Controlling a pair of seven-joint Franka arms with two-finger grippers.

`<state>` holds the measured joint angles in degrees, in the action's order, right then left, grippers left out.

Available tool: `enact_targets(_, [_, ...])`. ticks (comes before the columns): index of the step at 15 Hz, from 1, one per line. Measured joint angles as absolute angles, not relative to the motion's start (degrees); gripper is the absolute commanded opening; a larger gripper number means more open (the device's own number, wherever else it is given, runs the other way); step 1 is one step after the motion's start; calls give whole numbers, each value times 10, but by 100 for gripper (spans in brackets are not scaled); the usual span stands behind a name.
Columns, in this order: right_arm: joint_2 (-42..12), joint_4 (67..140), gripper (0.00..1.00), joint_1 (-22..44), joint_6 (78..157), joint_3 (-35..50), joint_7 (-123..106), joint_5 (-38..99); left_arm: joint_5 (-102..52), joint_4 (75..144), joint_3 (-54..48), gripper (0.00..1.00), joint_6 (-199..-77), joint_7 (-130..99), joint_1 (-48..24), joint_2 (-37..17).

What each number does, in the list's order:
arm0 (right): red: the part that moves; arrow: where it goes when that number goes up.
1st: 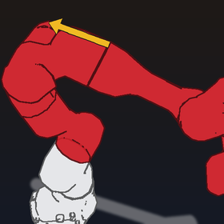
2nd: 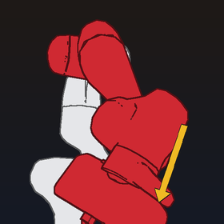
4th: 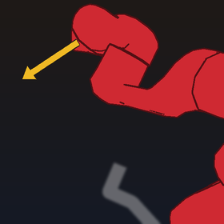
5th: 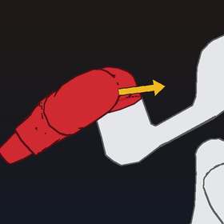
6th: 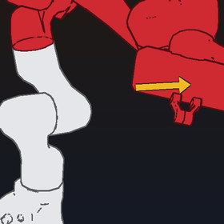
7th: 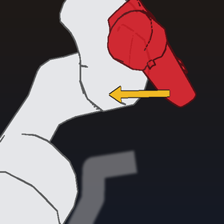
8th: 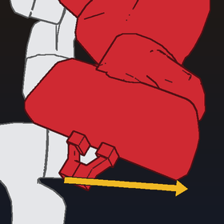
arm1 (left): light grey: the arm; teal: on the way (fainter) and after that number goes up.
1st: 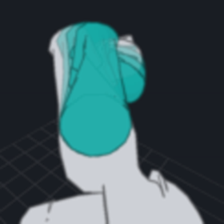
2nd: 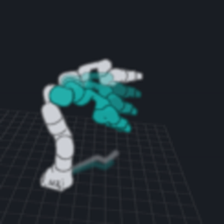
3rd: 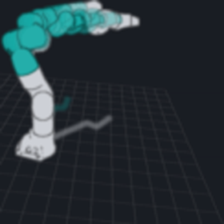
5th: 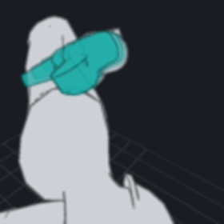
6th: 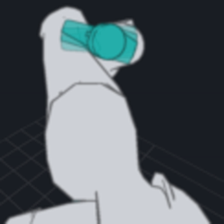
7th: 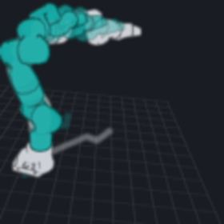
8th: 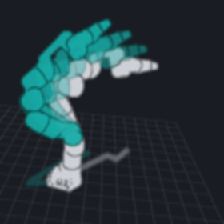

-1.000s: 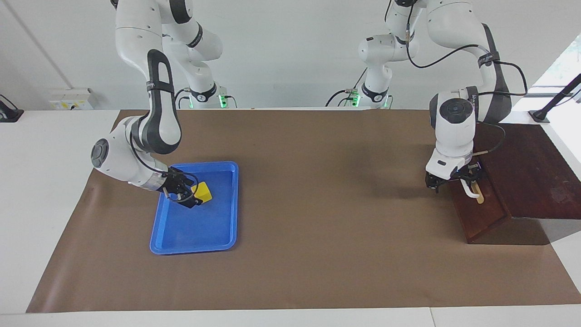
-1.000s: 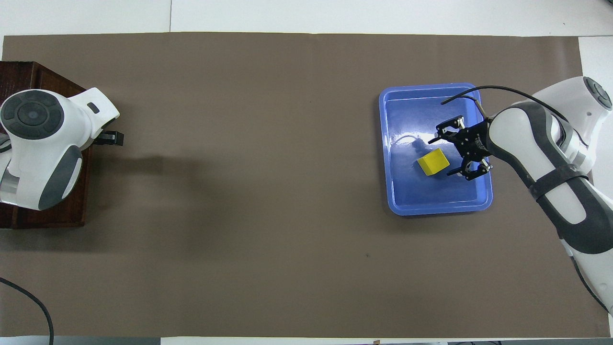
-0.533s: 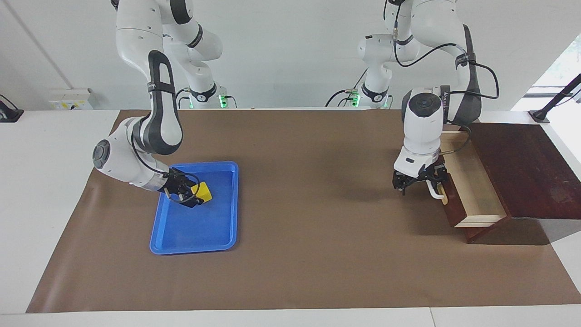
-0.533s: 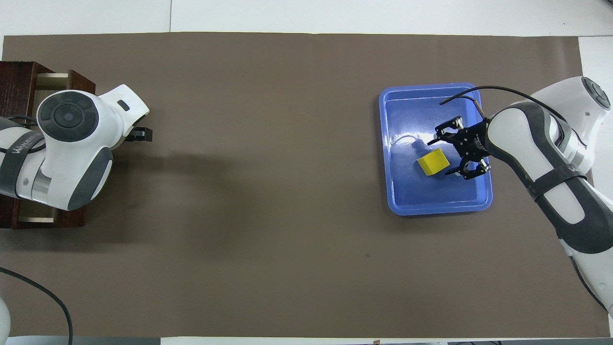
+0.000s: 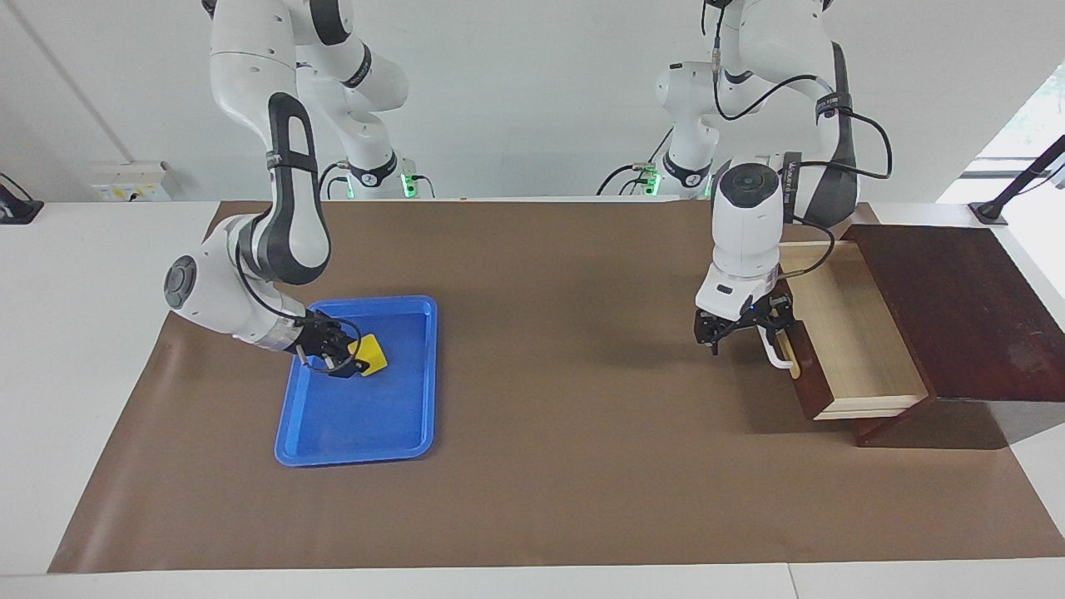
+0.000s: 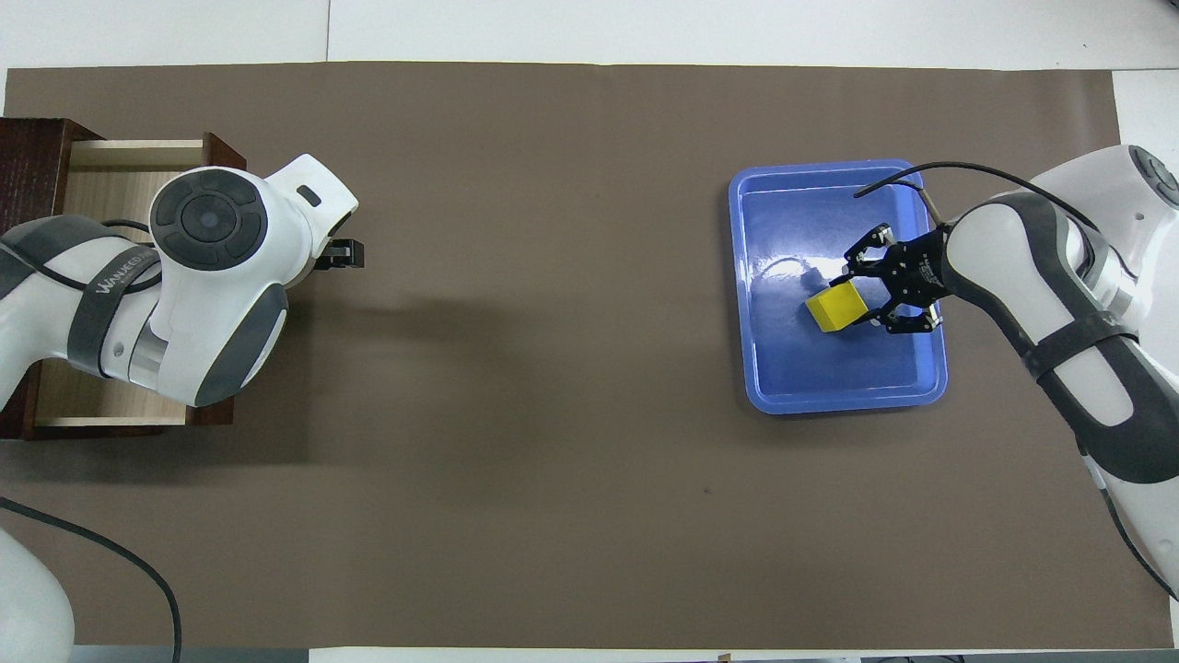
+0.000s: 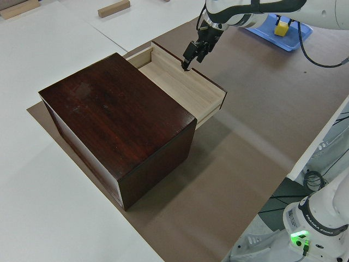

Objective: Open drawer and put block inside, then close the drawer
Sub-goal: 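Grasp the yellow cube with the right gripper while the left gripper pulls the drawer, then carry the cube toward the left gripper while the left gripper reaches over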

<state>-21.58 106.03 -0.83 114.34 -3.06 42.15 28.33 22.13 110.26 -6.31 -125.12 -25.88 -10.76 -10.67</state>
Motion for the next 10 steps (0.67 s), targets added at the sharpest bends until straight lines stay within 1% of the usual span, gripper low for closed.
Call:
enact_targets(1, [-217,1041,0,-11,1126,-31,430,287,221,1101,-63,100,-1249,-259,-108,-107])
enact_targets(3, [-226,980,0,-14,1074,-31,492,291,215,1085,-63,100,-1227,-260,-108,-107])
enact_targets(5, [-237,919,0,-9,1037,-27,577,308,185,1042,-63,100,-1180,-262,-108,-108])
enact_targets(7, [-243,886,0,6,1027,-24,655,344,140,984,-63,100,-1118,-266,-109,-111])
enact_targets(10, [-248,862,0,61,1028,-20,772,361,89,921,-63,100,-1056,-349,-110,-120])
